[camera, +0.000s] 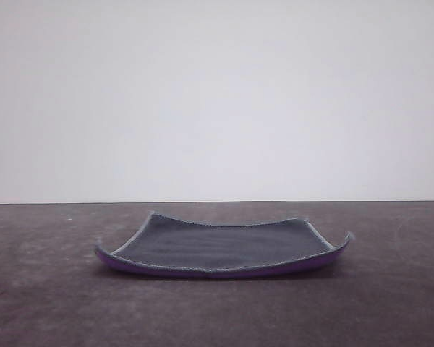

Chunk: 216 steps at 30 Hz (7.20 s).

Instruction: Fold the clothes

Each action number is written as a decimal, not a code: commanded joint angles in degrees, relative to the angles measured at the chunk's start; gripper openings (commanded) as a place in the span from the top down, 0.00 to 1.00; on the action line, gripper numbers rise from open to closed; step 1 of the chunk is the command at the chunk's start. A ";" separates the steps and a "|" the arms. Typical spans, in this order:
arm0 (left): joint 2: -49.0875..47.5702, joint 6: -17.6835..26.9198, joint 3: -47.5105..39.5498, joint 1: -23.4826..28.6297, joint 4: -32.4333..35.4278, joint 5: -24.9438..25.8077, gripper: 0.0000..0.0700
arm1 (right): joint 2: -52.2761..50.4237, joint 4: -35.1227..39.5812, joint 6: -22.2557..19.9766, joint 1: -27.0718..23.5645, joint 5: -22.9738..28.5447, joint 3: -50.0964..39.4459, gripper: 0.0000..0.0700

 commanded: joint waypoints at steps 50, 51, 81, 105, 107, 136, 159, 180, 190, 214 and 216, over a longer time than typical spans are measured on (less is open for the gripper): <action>53.93 -8.98 43.29 -0.60 1.64 17.93 0.99 | 51.71 -10.18 6.31 0.24 -16.36 46.56 0.99; 55.88 -8.84 43.93 -0.85 1.83 18.97 0.99 | 54.14 -10.10 5.95 0.24 -17.72 47.51 0.99; 73.53 -5.84 44.54 -5.05 2.84 27.99 0.46 | 72.67 -10.00 5.03 0.24 -25.32 49.66 0.56; 85.49 -10.62 48.97 -7.94 9.66 34.71 0.44 | 83.67 -1.81 9.81 0.82 -35.28 50.46 0.47; 89.48 -10.59 51.59 -8.67 9.68 35.15 0.44 | 86.75 0.05 10.51 1.12 -36.47 51.22 0.47; 117.59 -9.68 72.76 -13.92 6.43 36.46 0.44 | 114.46 3.63 14.30 6.37 -38.34 68.37 0.47; 117.59 -9.73 72.76 -15.12 7.44 36.24 0.52 | 115.27 5.40 15.67 7.80 -37.13 68.41 0.49; 117.06 -7.82 72.78 -14.77 6.82 36.51 1.00 | 115.90 6.16 13.63 7.36 -39.54 68.57 1.00; 110.65 -2.78 72.78 -13.99 -0.89 39.19 1.00 | 109.46 -2.43 7.91 4.34 -46.84 68.59 1.00; 106.86 7.87 72.78 -16.61 -24.13 43.63 1.00 | 107.14 -28.16 -7.18 6.03 -57.73 68.57 1.00; 106.86 8.10 72.78 -16.69 -25.13 43.76 1.00 | 107.14 -29.18 -7.59 6.03 -57.75 68.57 1.00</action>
